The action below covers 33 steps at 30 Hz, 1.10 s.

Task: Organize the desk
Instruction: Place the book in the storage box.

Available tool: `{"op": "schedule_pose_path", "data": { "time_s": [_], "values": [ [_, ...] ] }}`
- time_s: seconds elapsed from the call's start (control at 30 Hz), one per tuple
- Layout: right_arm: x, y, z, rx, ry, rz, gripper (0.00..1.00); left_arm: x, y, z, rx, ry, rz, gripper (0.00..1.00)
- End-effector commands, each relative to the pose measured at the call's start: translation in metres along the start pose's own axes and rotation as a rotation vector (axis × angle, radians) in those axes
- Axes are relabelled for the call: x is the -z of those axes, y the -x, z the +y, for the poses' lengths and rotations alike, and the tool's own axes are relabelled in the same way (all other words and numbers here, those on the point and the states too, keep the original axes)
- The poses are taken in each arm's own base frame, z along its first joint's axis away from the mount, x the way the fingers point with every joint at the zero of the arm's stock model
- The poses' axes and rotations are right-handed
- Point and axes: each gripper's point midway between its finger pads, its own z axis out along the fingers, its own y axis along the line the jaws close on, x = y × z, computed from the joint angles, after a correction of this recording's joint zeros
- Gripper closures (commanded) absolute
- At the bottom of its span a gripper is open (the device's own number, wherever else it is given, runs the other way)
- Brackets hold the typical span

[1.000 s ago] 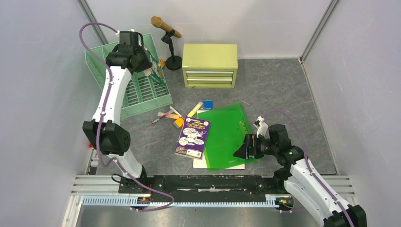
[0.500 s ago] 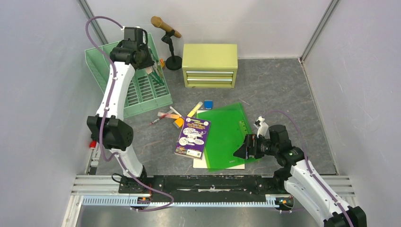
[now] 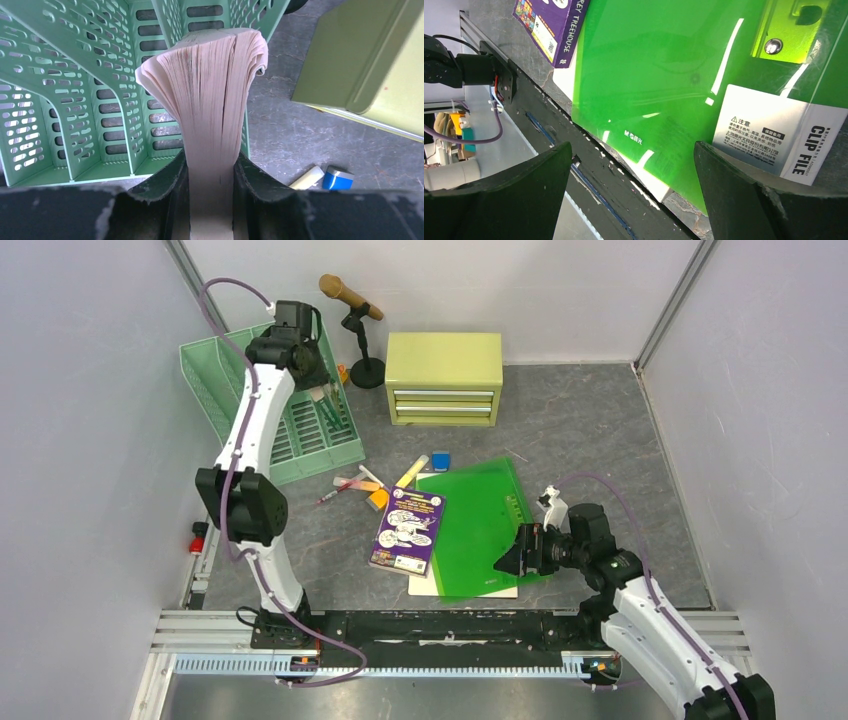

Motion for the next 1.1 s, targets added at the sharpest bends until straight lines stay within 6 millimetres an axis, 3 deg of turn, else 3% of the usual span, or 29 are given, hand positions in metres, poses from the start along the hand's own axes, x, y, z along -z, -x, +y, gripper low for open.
{"op": "schedule_pose_path", "data": {
  "time_s": [0.0,0.23,0.4,0.47,0.53,0.67,0.83,1.07],
  "values": [
    [-0.001,0.008,0.000,0.020,-0.007,-0.020,0.02,-0.006,0.026,0.001,-0.033,0.024,-0.084,0.97],
    [0.000,0.014,0.001,0.025,-0.018,-0.029,0.02,-0.031,0.021,-0.001,-0.037,0.033,-0.067,0.88],
    [0.001,0.020,0.004,0.021,-0.019,-0.047,0.02,-0.036,0.019,0.000,-0.043,0.044,-0.058,0.81],
    [0.002,0.023,0.006,0.019,-0.017,-0.054,0.02,-0.036,0.020,0.002,-0.049,0.050,-0.062,0.70],
    [0.002,0.026,0.008,0.019,-0.014,-0.057,0.02,-0.035,0.021,0.003,-0.051,0.053,-0.064,0.48],
    [0.002,0.026,0.008,0.016,-0.016,-0.055,0.02,-0.034,0.024,0.007,-0.049,0.067,-0.074,0.17],
    [0.003,0.027,0.010,0.009,-0.011,-0.056,0.02,-0.025,0.029,0.007,-0.049,0.060,-0.085,0.04],
    [0.004,0.028,0.012,0.010,-0.004,-0.060,0.02,-0.009,0.030,0.002,-0.042,0.014,-0.097,0.00]
  ]
}}
